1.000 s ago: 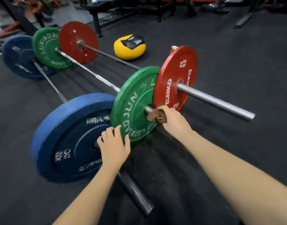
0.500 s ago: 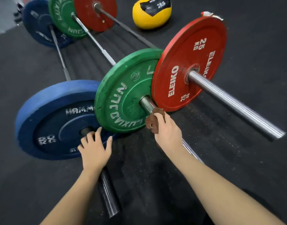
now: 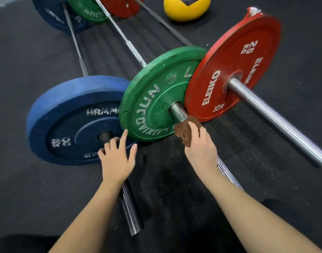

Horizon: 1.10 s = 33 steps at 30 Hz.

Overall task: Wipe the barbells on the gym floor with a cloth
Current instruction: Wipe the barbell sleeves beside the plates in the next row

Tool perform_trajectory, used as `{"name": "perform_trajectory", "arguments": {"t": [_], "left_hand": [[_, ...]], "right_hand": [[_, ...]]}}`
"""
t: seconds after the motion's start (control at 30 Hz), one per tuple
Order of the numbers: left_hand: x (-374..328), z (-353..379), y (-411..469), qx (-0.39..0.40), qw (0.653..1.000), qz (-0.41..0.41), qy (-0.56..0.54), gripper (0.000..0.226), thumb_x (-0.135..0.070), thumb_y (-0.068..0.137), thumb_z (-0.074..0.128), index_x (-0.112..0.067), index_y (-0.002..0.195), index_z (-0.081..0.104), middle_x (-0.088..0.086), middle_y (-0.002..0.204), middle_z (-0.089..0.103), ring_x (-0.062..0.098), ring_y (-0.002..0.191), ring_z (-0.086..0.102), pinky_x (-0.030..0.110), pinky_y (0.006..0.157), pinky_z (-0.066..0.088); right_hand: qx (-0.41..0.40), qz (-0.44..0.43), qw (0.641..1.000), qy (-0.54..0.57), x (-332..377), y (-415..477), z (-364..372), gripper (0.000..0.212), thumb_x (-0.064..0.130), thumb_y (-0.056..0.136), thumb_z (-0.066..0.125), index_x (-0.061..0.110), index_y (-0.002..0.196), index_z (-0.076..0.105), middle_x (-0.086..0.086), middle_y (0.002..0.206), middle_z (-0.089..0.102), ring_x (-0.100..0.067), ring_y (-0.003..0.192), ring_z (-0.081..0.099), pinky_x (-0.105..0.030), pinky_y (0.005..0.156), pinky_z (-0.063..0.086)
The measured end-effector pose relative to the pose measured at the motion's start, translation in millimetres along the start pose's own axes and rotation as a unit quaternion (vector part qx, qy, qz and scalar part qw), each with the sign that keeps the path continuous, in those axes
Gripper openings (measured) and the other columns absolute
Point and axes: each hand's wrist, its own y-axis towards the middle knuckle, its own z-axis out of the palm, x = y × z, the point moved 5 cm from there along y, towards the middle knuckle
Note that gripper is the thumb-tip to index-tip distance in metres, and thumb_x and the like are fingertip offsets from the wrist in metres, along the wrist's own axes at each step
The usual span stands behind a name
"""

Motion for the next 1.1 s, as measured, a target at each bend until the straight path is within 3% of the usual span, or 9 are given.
{"name": "perform_trajectory", "arguments": {"t": [0.1,0.3,0.47,0.6,0.7,0.8,0.87,0.97,1.1], "left_hand": [[-1,1,0,0.002,1.000,0.012,-0.006,0.066,-0.058,0.101,0.035,-0.024,0.157,0.040,0.017,0.125,0.058,0.040,0.107,0.054,0.060,0.091,0.039],[0,0,0,-0.003,1.000,0.010,-0.024,0.065,-0.057,0.100,0.038,-0.022,0.155,0.042,0.016,0.119,0.057,0.039,0.103,0.053,0.061,0.091,0.038],[-31,-44,19,-0.143,0.976,0.059,-0.155,0.053,-0.050,0.099,0.045,-0.011,0.134,0.048,0.017,0.120,0.047,0.038,0.109,0.047,0.056,0.099,0.030],[-66,-113,82,-0.224,0.938,0.090,-0.248,0.049,-0.043,0.101,0.050,-0.007,0.133,0.051,0.019,0.125,0.048,0.033,0.116,0.042,0.048,0.099,0.032],[-95,-143,136,-0.163,0.941,0.107,-0.277,0.054,-0.046,0.103,0.050,-0.012,0.144,0.047,0.015,0.135,0.046,0.031,0.123,0.043,0.045,0.102,0.033],[-121,-130,168,-0.019,0.953,0.149,-0.262,0.065,-0.053,0.105,0.044,-0.019,0.158,0.030,0.013,0.152,0.039,0.032,0.138,0.039,0.052,0.109,0.033],[-127,-117,176,0.053,0.959,0.161,-0.229,0.062,-0.053,0.106,0.040,-0.022,0.159,0.029,0.012,0.154,0.041,0.034,0.139,0.042,0.053,0.109,0.036],[-122,-111,185,0.114,0.949,0.158,-0.249,0.052,-0.047,0.106,0.045,-0.024,0.152,0.037,0.009,0.146,0.047,0.035,0.131,0.047,0.056,0.110,0.037],[-120,-113,189,0.150,0.948,0.167,-0.226,0.055,-0.036,0.106,0.051,-0.021,0.154,0.030,0.011,0.148,0.041,0.036,0.132,0.045,0.059,0.111,0.037]], "right_hand": [[0.009,0.015,1.000,0.004,-2,0,1,0.064,0.016,0.079,0.078,0.017,0.139,0.055,-0.010,0.117,0.065,-0.030,0.103,0.067,-0.038,0.077,0.059],[0.087,0.034,0.995,0.030,-5,3,2,0.080,0.043,0.080,0.078,0.025,0.148,0.040,-0.005,0.131,0.053,-0.025,0.111,0.060,-0.040,0.084,0.056],[0.157,0.047,0.983,0.080,-14,6,0,0.081,0.036,0.085,0.074,0.031,0.154,0.032,-0.002,0.147,0.043,-0.027,0.120,0.057,-0.040,0.093,0.053],[0.164,0.055,0.979,0.107,-16,7,-3,0.073,0.025,0.088,0.067,0.035,0.153,0.034,0.003,0.150,0.042,-0.026,0.120,0.057,-0.040,0.095,0.051],[0.165,0.071,0.974,0.139,-18,8,-5,0.068,0.021,0.089,0.064,0.038,0.151,0.040,0.007,0.150,0.045,-0.025,0.121,0.058,-0.039,0.099,0.050],[0.147,0.067,0.974,0.160,-19,7,-7,0.062,0.021,0.090,0.063,0.037,0.148,0.046,0.009,0.151,0.046,-0.023,0.124,0.057,-0.037,0.103,0.048],[0.132,0.058,0.976,0.163,-17,6,-7,0.058,0.021,0.091,0.062,0.037,0.146,0.050,0.011,0.152,0.046,-0.020,0.127,0.055,-0.034,0.105,0.047],[0.127,0.068,0.976,0.163,-17,6,-6,0.054,0.019,0.091,0.061,0.035,0.142,0.055,0.013,0.149,0.048,-0.017,0.126,0.054,-0.031,0.103,0.046],[0.115,0.087,0.974,0.177,-17,7,-6,0.045,0.013,0.089,0.062,0.030,0.131,0.062,0.007,0.127,0.051,-0.020,0.113,0.057,-0.034,0.095,0.048]]}}
